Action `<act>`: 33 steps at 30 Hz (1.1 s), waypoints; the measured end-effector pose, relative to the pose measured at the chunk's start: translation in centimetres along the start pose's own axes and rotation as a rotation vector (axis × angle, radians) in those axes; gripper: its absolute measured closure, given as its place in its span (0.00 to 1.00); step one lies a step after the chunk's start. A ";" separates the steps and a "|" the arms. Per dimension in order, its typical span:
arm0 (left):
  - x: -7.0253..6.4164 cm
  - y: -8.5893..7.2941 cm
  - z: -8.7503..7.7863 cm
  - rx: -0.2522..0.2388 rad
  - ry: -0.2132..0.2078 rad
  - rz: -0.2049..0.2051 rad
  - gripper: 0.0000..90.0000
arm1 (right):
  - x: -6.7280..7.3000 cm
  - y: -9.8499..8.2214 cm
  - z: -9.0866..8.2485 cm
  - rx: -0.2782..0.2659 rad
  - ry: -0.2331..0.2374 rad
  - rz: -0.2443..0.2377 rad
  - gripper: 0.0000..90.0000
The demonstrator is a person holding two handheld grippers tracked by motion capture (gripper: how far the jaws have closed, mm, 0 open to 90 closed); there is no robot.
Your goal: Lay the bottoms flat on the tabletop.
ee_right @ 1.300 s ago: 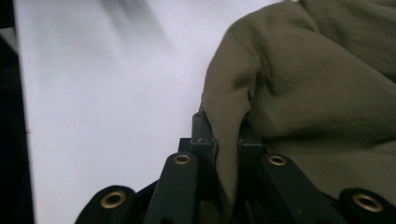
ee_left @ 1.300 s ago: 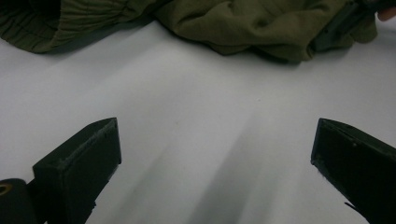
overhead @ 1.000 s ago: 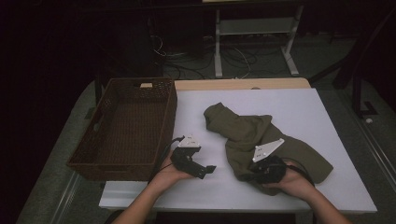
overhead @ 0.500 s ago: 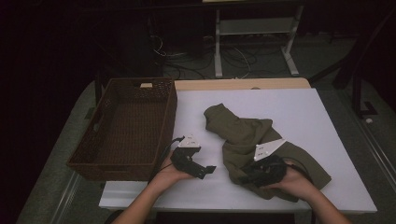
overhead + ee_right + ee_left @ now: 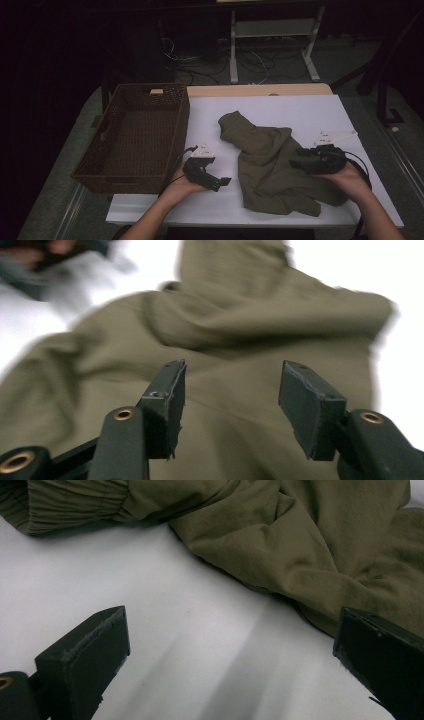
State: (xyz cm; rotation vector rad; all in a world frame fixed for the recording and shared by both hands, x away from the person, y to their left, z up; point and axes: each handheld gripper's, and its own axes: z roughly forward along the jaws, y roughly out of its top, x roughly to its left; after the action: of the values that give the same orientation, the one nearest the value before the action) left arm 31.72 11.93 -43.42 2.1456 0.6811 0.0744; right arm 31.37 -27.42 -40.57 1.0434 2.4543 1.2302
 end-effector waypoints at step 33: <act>-0.1 -0.1 0.2 0.009 -0.008 0.016 0.01 | -5.2 -3.4 1.4 0.159 -0.033 0.148 0.87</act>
State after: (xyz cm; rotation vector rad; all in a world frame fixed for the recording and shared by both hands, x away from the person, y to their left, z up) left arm 31.66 11.73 -43.59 2.1596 0.6603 0.0713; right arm 34.08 -31.41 -44.75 1.2973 2.5226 1.0615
